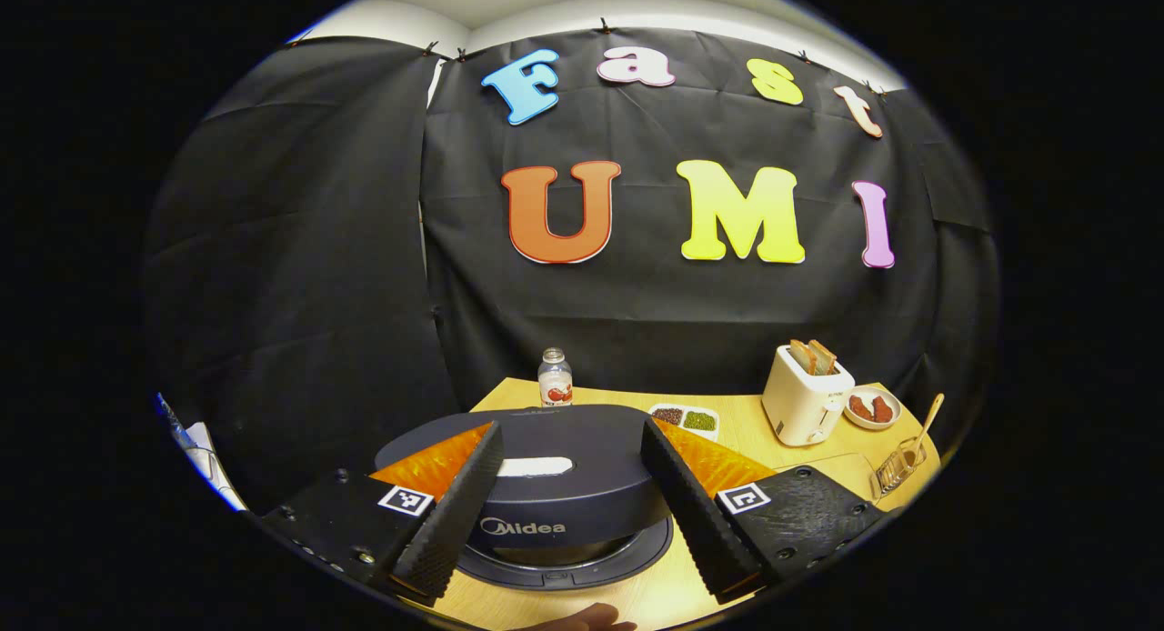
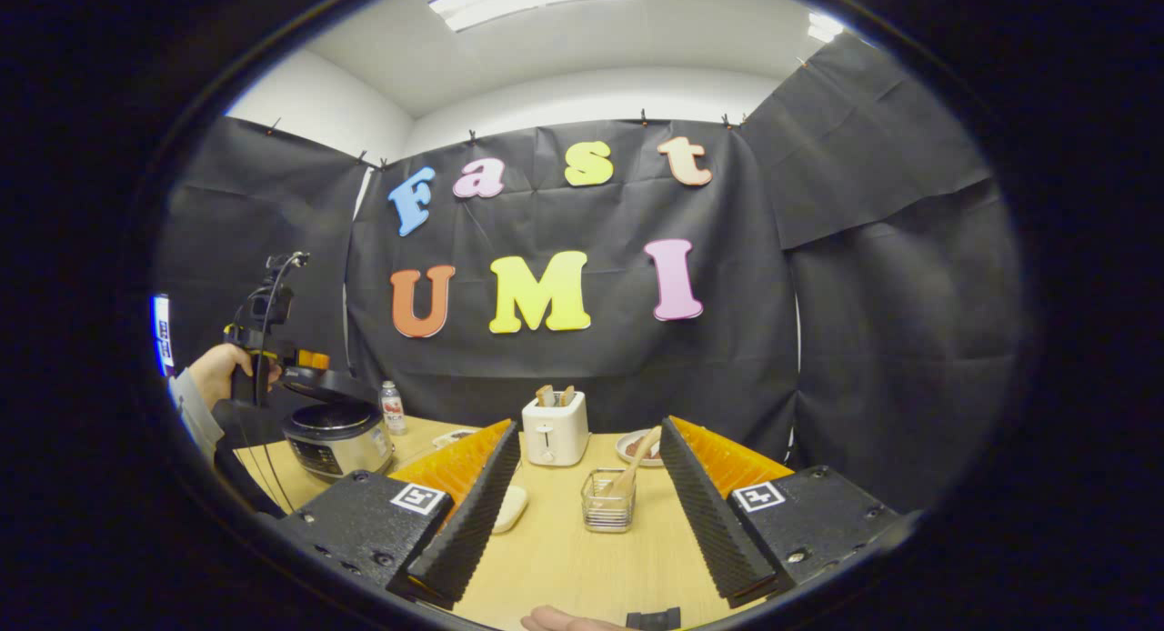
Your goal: Close the left gripper, press the button to open the rice cooker; take a wooden spoon from the chopstick holder with the right hand, scoop a spoonful of rice and pour it into the rice cooker, then put the wooden spoon back into the chopstick holder.
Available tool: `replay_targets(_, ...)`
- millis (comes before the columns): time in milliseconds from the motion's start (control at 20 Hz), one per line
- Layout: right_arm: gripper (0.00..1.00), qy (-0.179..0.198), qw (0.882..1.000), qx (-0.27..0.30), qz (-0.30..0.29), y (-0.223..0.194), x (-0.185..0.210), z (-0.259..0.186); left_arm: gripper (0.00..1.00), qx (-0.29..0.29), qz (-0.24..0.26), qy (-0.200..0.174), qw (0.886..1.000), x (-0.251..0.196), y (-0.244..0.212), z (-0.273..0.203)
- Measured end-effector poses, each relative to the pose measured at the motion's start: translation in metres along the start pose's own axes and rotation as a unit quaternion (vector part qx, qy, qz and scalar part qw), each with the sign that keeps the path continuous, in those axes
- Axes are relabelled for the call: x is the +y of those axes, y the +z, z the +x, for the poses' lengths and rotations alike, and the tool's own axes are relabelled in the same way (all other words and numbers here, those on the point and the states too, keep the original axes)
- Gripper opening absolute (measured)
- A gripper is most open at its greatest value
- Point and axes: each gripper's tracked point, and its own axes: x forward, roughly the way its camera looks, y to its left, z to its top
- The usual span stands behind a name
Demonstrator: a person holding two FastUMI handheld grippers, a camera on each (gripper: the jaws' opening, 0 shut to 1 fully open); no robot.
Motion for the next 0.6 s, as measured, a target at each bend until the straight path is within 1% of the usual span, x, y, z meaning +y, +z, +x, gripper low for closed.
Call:
replay_targets(100, 1.0, 0.006, 1.0, -0.005, -0.001, 0.003, 0.007, -0.005, 0.98, 0.012, -0.018, -0.004, 1.0, 0.0, -0.018, -0.003)
replay_targets(300, 0.99, 0.013, 1.0, -0.005, -0.004, 0.003, 0.017, -0.007, 1.0, 0.03, -0.007, -0.012, 0.999, -0.001, -0.045, -0.005)
replay_targets(350, 0.99, 0.016, 1.0, -0.004, -0.003, 0.003, 0.021, -0.006, 0.99, 0.038, -0.009, -0.013, 0.999, 0.0, -0.053, -0.006)
replay_targets(400, 0.95, 0.019, 1.0, -0.003, -0.003, 0.001, 0.024, -0.005, 0.99, 0.046, -0.01, -0.008, 0.999, 0.003, -0.061, -0.004)
replay_targets(450, 0.99, 0.021, 1.0, -0.001, -0.004, -0.001, 0.027, -0.003, 0.98, 0.055, -0.014, -0.006, 0.998, 0.005, -0.07, -0.003)
replay_targets(500, 0.99, 0.022, 1.0, 0.002, -0.005, -0.003, 0.029, -0.003, 0.95, 0.068, -0.016, -0.003, 0.998, 0.006, -0.079, -0.001)
replay_targets(550, 0.99, 0.024, 1.0, 0.006, -0.006, -0.006, 0.032, -0.002, 0.95, 0.052, -0.015, 0.0, 0.999, 0.006, -0.075, -0.002)
replay_targets(600, 1.0, 0.027, 1.0, 0.009, -0.006, -0.007, 0.036, 0.0, 0.96, 0.051, -0.013, 0.001, 0.999, 0.007, -0.074, -0.003)
